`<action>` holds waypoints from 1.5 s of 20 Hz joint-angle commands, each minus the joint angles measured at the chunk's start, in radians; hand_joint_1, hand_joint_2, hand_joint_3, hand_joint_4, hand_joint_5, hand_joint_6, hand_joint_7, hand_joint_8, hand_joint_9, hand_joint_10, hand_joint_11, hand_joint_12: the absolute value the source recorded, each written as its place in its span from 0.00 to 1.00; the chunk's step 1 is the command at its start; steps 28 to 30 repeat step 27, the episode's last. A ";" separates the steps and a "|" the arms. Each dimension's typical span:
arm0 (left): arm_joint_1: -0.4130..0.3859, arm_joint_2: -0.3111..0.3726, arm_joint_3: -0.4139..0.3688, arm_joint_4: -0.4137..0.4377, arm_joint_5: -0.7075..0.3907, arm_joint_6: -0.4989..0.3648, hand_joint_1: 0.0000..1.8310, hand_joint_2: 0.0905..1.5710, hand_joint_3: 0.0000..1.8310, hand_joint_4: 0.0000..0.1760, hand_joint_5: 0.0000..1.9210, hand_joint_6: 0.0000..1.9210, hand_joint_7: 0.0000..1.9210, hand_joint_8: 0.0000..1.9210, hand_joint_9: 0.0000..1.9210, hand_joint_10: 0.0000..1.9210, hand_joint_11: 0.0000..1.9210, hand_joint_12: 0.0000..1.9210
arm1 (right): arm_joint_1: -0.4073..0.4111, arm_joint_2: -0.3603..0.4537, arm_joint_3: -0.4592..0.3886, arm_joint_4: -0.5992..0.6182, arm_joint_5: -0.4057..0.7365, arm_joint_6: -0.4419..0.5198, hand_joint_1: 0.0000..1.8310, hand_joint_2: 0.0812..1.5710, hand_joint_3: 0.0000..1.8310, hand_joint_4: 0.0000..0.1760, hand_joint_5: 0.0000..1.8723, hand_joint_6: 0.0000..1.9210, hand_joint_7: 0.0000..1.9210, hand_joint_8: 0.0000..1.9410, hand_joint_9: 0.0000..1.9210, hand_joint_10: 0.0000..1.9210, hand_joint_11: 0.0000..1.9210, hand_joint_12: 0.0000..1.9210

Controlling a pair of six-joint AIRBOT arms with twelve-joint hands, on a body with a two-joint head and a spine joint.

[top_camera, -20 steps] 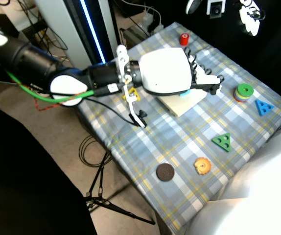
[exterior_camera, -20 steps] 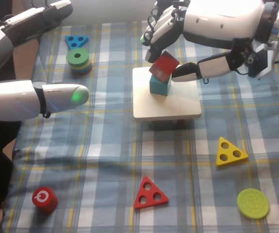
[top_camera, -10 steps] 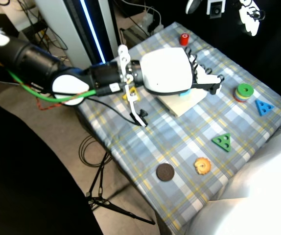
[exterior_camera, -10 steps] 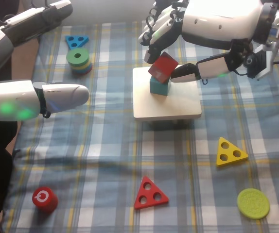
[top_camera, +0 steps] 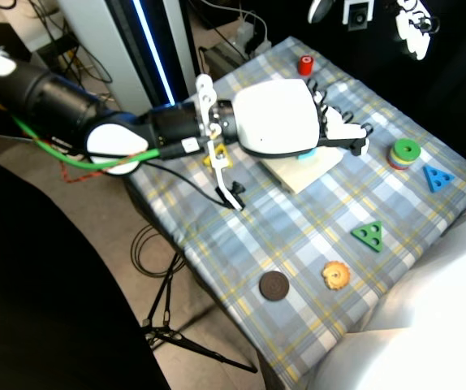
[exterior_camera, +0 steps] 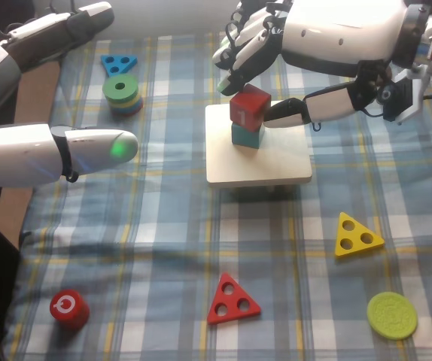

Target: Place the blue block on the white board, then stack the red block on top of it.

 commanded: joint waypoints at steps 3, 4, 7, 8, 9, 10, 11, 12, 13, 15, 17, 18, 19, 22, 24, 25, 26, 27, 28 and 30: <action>-0.014 -0.002 0.005 0.012 -0.119 -0.014 0.37 0.51 0.00 0.63 0.13 0.00 0.13 0.00 0.11 0.00 0.00 0.29 | 0.018 -0.002 0.000 0.044 0.090 0.004 0.58 0.63 0.00 0.00 0.45 0.00 0.36 0.00 0.35 0.00 0.12 0.51; -0.013 -0.002 0.005 0.012 -0.121 -0.018 0.37 0.51 0.00 0.67 0.13 0.00 0.13 0.00 0.11 0.00 0.00 0.27 | 0.018 -0.002 -0.004 0.046 0.091 0.004 0.57 0.63 0.00 0.00 0.43 0.00 0.35 0.00 0.36 0.00 0.12 0.54; -0.013 -0.006 0.010 0.000 -0.138 -0.021 0.36 0.51 0.00 0.64 0.13 0.00 0.13 0.00 0.11 0.00 0.00 0.28 | 0.018 0.020 -0.018 0.065 0.099 0.004 0.55 0.61 0.00 0.00 0.32 0.00 0.31 0.00 0.33 0.00 0.08 0.56; -0.013 -0.006 0.015 -0.001 -0.152 -0.036 0.36 0.51 0.00 0.61 0.13 0.00 0.13 0.00 0.11 0.00 0.00 0.27 | 0.018 0.048 -0.033 0.080 0.113 0.004 0.55 0.61 0.00 0.00 0.27 0.00 0.28 0.00 0.29 0.00 0.05 0.55; -0.013 -0.006 0.016 -0.001 -0.155 -0.041 0.36 0.51 0.00 0.61 0.13 0.00 0.13 0.00 0.11 0.00 0.00 0.27 | 0.018 0.054 -0.038 0.084 0.116 0.004 0.55 0.61 0.00 0.00 0.27 0.00 0.28 0.00 0.29 0.00 0.05 0.55; -0.009 0.002 0.020 -0.001 -0.180 -0.074 0.35 0.51 0.00 0.55 0.14 0.00 0.14 0.00 0.12 0.00 0.00 0.30 | 0.018 0.090 -0.064 0.117 0.150 0.004 0.53 0.59 0.00 0.24 0.16 0.00 0.17 0.00 0.19 0.00 0.00 0.53; -0.001 0.012 0.023 0.002 -0.207 -0.113 0.35 0.51 0.00 0.69 0.11 0.00 0.12 0.00 0.09 0.00 0.00 0.27 | 0.012 0.115 -0.082 0.136 0.172 0.004 0.52 0.59 0.00 0.40 0.09 0.00 0.11 0.00 0.11 0.00 0.00 0.41; 0.015 0.032 0.029 0.015 -0.257 -0.197 0.35 0.51 0.00 0.74 0.09 0.00 0.11 0.00 0.09 0.00 0.00 0.24 | -0.011 0.157 -0.105 0.174 0.217 0.000 0.47 0.59 0.00 0.56 0.03 0.00 0.05 0.00 0.04 0.00 0.00 0.14; 0.043 0.053 0.039 0.030 -0.333 -0.314 0.35 0.50 0.00 0.76 0.09 0.00 0.11 0.00 0.09 0.00 0.00 0.23 | -0.047 0.208 -0.138 0.247 0.285 -0.029 0.45 0.59 0.00 0.68 0.02 0.00 0.03 0.00 0.01 0.00 0.00 0.03; 0.115 0.067 0.063 0.039 -0.521 -0.516 0.40 0.52 0.00 0.71 0.06 0.00 0.06 0.00 0.02 0.00 0.00 0.06 | -0.138 0.323 -0.236 0.421 0.445 -0.170 0.39 0.60 0.00 0.62 0.00 0.00 0.01 0.00 0.00 0.00 0.00 0.00; 0.161 0.066 0.064 0.040 -0.630 -0.581 0.36 0.55 0.00 0.60 0.06 0.00 0.08 0.00 0.05 0.00 0.00 0.14 | -0.217 0.370 -0.289 0.521 0.576 -0.236 0.44 0.63 0.01 0.42 0.00 0.00 0.01 0.00 0.00 0.00 0.00 0.00; 0.183 0.065 0.065 0.046 -0.675 -0.625 0.32 0.58 0.00 0.73 0.07 0.00 0.10 0.00 0.06 0.00 0.00 0.20 | -0.266 0.384 -0.312 0.579 0.651 -0.266 0.47 0.65 0.01 0.44 0.04 0.00 0.06 0.01 0.04 0.01 0.02 0.01; 0.199 0.063 0.069 0.053 -0.703 -0.662 0.29 0.58 0.00 0.46 0.06 0.00 0.12 0.00 0.09 0.01 0.00 0.24 | -0.322 0.397 -0.335 0.639 0.737 -0.301 0.44 0.69 0.00 0.46 0.07 0.00 0.09 0.00 0.09 0.01 0.06 0.04; 0.208 0.047 0.093 0.064 -0.731 -0.757 0.25 0.58 0.00 0.20 0.11 0.00 0.16 0.00 0.15 0.00 0.00 0.46 | -0.433 0.414 -0.369 0.741 0.890 -0.323 0.37 0.74 0.00 0.57 0.04 0.00 0.12 0.00 0.12 0.00 0.02 0.15; 0.198 0.028 0.110 0.075 -0.731 -0.792 0.22 0.63 0.01 0.00 0.10 0.00 0.16 0.00 0.15 0.00 0.00 0.38 | -0.472 0.421 -0.383 0.767 0.962 -0.326 0.39 0.73 0.00 0.53 0.04 0.00 0.16 0.00 0.16 0.00 0.10 0.11; 0.191 0.025 0.111 0.081 -0.732 -0.797 0.20 0.70 0.01 0.00 0.14 0.01 0.18 0.00 0.16 0.00 0.00 0.34 | -0.478 0.423 -0.387 0.769 0.987 -0.327 0.33 0.79 0.02 0.39 0.04 0.00 0.09 0.00 0.11 0.00 0.04 0.08; 0.176 0.025 0.111 0.096 -0.732 -0.795 0.23 0.74 0.00 0.00 0.23 0.04 0.21 0.00 0.17 0.00 0.02 0.33 | -0.482 0.427 -0.396 0.769 1.024 -0.337 0.25 0.83 0.02 0.49 0.03 0.00 0.04 0.00 0.05 0.00 0.01 0.01; 0.156 0.027 0.110 0.115 -0.732 -0.790 0.07 0.85 0.00 0.00 0.23 0.02 0.20 0.00 0.18 0.00 0.07 0.31 | -0.482 0.436 -0.421 0.779 1.028 -0.368 0.22 0.86 0.02 0.43 0.01 0.00 0.01 0.00 0.01 0.00 0.00 0.00; 0.156 0.027 0.110 0.115 -0.732 -0.790 0.07 0.85 0.00 0.00 0.23 0.02 0.20 0.00 0.18 0.00 0.07 0.31 | -0.482 0.436 -0.421 0.779 1.028 -0.368 0.22 0.86 0.02 0.43 0.01 0.00 0.01 0.00 0.01 0.00 0.00 0.00; 0.156 0.027 0.110 0.115 -0.732 -0.790 0.07 0.85 0.00 0.00 0.23 0.02 0.20 0.00 0.18 0.00 0.07 0.31 | -0.482 0.436 -0.421 0.779 1.028 -0.368 0.22 0.86 0.02 0.43 0.01 0.00 0.01 0.00 0.01 0.00 0.00 0.00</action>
